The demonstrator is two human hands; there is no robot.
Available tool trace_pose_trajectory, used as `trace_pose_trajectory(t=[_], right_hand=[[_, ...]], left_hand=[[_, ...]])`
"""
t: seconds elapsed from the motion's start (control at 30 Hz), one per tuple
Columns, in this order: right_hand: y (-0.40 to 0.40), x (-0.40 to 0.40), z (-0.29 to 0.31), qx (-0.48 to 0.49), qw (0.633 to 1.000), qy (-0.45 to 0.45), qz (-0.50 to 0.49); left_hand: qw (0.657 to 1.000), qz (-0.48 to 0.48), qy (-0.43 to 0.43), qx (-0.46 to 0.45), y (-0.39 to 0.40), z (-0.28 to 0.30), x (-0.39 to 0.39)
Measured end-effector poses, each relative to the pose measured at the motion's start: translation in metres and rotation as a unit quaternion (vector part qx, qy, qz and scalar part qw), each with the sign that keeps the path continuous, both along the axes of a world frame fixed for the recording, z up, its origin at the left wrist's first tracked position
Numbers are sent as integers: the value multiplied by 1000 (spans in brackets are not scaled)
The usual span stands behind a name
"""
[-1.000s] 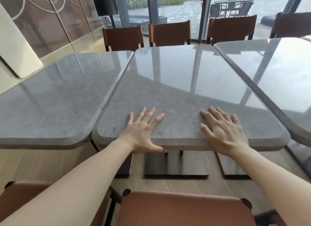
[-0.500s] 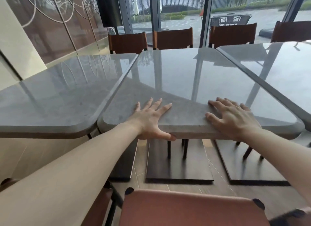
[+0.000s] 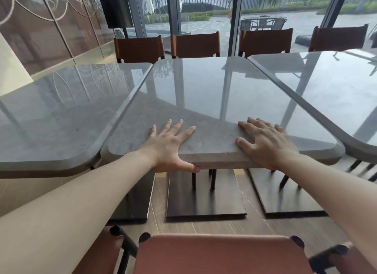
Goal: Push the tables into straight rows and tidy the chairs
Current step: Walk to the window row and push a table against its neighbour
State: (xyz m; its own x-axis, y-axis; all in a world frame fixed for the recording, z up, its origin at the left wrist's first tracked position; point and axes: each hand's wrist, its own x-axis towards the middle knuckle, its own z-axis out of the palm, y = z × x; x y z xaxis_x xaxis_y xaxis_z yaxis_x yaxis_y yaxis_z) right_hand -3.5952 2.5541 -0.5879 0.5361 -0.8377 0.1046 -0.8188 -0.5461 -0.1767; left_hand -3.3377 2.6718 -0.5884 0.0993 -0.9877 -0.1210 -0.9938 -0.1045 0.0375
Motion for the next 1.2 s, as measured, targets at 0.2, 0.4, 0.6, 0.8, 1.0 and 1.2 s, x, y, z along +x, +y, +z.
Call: trace_pose_trajectory(t=[0.2, 0.4, 0.6, 0.8, 1.0, 1.2], right_hand=[[-7, 4, -2, -4, 1000, -4, -3], [-20, 9, -4, -9, 1000, -4, -5], [-31, 18, -4, -12, 1000, -5, -5], [-33, 19, -3, -12, 1000, -4, -6], [-32, 19, -2, -8, 1000, 3, -2], [-34, 18, -3, 10, 1000, 18, 5]], left_hand=[[1000, 0, 1, -11, -8, -4, 6], [1000, 0, 8, -18, -22, -6, 13], [1000, 0, 7, -27, -34, -6, 21], [999, 1, 17, -31, -36, -4, 22], [998, 5, 24, -50, -33, -4, 21], [998, 35, 12, -41, -18, -3, 10]])
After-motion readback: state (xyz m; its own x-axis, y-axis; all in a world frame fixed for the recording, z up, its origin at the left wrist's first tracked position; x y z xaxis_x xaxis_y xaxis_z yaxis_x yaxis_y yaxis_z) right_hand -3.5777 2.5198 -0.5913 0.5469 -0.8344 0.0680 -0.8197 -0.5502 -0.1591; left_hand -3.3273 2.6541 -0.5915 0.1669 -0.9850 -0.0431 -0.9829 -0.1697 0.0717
